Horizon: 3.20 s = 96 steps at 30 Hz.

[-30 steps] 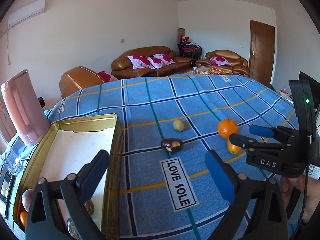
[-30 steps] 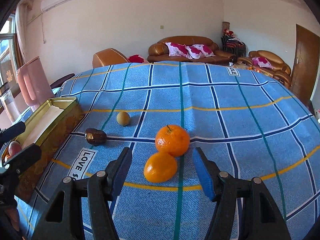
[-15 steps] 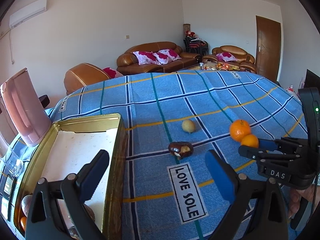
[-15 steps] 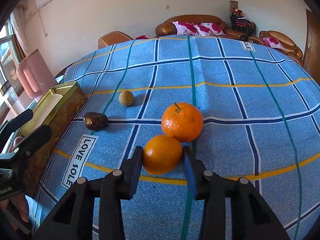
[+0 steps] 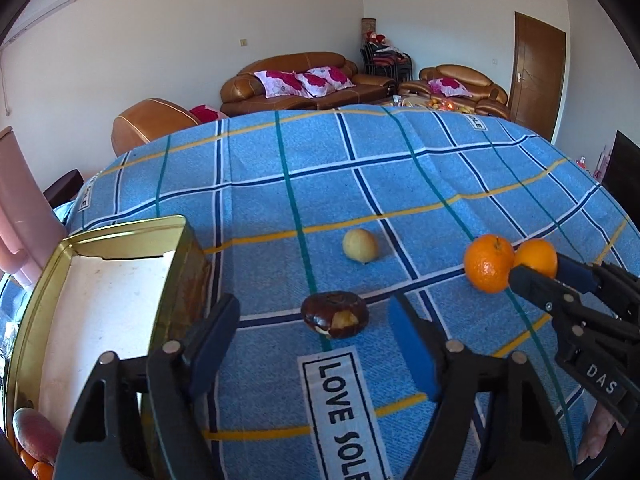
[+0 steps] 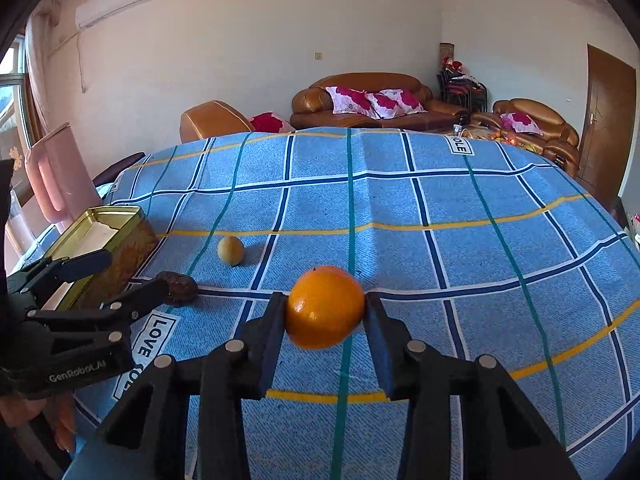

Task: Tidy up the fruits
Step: 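Grasp an orange with the right tool while the left tool grasps a brown dried fruit, then carry the orange and brown dried fruit in both tools over the gold tray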

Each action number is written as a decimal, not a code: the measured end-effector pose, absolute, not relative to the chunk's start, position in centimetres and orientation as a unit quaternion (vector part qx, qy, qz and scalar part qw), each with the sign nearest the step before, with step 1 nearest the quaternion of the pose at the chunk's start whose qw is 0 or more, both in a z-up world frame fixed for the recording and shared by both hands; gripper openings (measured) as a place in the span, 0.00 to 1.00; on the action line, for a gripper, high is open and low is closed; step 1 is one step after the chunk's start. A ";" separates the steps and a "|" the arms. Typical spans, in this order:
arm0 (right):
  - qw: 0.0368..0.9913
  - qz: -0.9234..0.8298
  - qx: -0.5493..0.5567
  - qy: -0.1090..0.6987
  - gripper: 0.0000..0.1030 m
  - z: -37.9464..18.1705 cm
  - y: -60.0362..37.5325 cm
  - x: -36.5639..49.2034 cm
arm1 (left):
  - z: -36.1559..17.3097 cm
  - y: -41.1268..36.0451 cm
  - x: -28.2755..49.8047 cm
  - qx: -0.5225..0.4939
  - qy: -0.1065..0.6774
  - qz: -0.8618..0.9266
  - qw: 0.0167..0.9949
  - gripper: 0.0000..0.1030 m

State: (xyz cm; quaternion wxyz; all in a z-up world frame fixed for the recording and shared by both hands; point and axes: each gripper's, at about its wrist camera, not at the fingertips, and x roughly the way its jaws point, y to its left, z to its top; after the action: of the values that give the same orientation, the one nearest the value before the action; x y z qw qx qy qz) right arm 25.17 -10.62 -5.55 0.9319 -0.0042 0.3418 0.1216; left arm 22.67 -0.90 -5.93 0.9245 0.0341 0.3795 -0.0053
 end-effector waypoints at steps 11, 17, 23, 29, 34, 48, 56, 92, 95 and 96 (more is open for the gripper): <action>0.927 0.146 -0.002 0.346 0.40 -5.6 -10.3 25.2 | -8.3 -0.8 25.0 0.014 0.426 -0.029 0.904 0.68; 0.928 0.148 -0.008 0.343 0.40 -5.6 -10.0 25.2 | -8.7 -0.6 25.6 0.010 0.435 -0.040 0.900 0.48; 0.930 0.151 -0.009 0.335 0.40 -5.5 -10.0 25.0 | -8.5 -0.1 25.3 -0.001 0.430 -0.053 0.901 0.43; 0.935 0.158 -0.011 0.318 0.40 -5.1 -10.0 24.4 | -7.6 0.2 24.0 -0.006 0.403 -0.064 0.913 0.43; 0.937 0.164 -0.014 0.307 0.40 -4.9 -9.9 24.0 | -6.8 -0.2 22.9 0.008 0.379 -0.062 0.923 0.43; 0.944 0.188 -0.017 0.269 0.40 -4.2 -9.8 22.6 | -4.7 -0.8 19.8 0.030 0.295 -0.047 0.954 0.43; 0.947 0.198 -0.020 0.252 0.40 -3.9 -9.8 22.0 | -4.2 -0.6 18.7 0.025 0.269 -0.041 0.962 0.43; 0.959 0.214 -0.042 0.181 0.40 -3.0 -9.6 18.9 | -2.8 -0.7 13.6 0.037 0.175 -0.016 0.984 0.43; 0.960 0.217 -0.045 0.172 0.40 -2.8 -9.6 18.6 | -2.7 -0.5 13.3 0.034 0.168 -0.014 0.985 0.43; 0.960 0.218 -0.045 0.170 0.40 -2.8 -9.6 18.6 | -2.6 -0.5 13.2 0.034 0.167 -0.012 0.985 0.43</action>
State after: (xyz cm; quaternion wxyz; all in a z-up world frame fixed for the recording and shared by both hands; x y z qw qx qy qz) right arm 18.58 -9.58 -2.80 0.9600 -0.0455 0.1699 0.2177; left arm 13.19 -0.49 -2.65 0.9854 0.0338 0.1665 -0.0122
